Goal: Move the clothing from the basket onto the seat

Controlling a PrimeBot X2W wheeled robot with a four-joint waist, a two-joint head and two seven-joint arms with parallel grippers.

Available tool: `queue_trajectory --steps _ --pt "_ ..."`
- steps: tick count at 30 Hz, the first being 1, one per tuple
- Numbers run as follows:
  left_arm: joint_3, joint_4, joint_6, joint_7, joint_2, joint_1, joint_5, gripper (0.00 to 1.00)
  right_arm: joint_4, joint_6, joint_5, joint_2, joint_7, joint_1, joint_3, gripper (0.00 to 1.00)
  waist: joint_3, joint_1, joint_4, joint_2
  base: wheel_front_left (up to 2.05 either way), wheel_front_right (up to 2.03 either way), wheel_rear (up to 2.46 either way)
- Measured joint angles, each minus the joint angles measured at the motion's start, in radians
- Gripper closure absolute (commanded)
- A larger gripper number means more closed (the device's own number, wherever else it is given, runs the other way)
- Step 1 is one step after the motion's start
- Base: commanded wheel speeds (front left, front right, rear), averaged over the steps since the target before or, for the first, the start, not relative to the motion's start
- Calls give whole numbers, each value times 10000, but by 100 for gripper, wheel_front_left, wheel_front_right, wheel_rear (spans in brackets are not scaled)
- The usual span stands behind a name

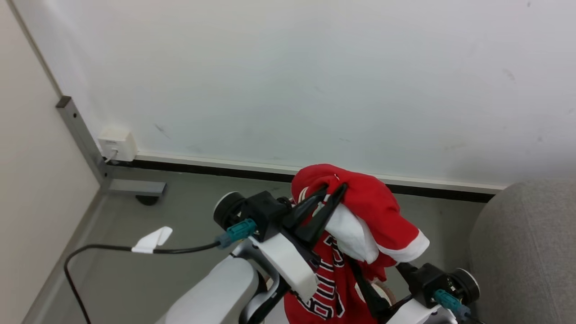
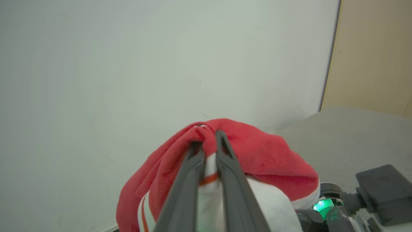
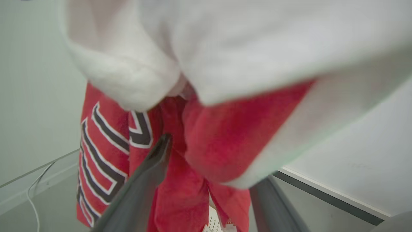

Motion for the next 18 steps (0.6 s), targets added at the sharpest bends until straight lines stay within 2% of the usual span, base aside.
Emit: queue_trajectory --steps 5,18 --pt "-288 -6 -82 184 -180 30 -6 100 614 0 69 35 0 -181 675 0 -123 0 409 0 0 0 0" --pt "-874 -485 -265 453 -332 141 -4 100 1058 0 79 140 0 -726 915 0 -139 0 1009 0 0 0 0"
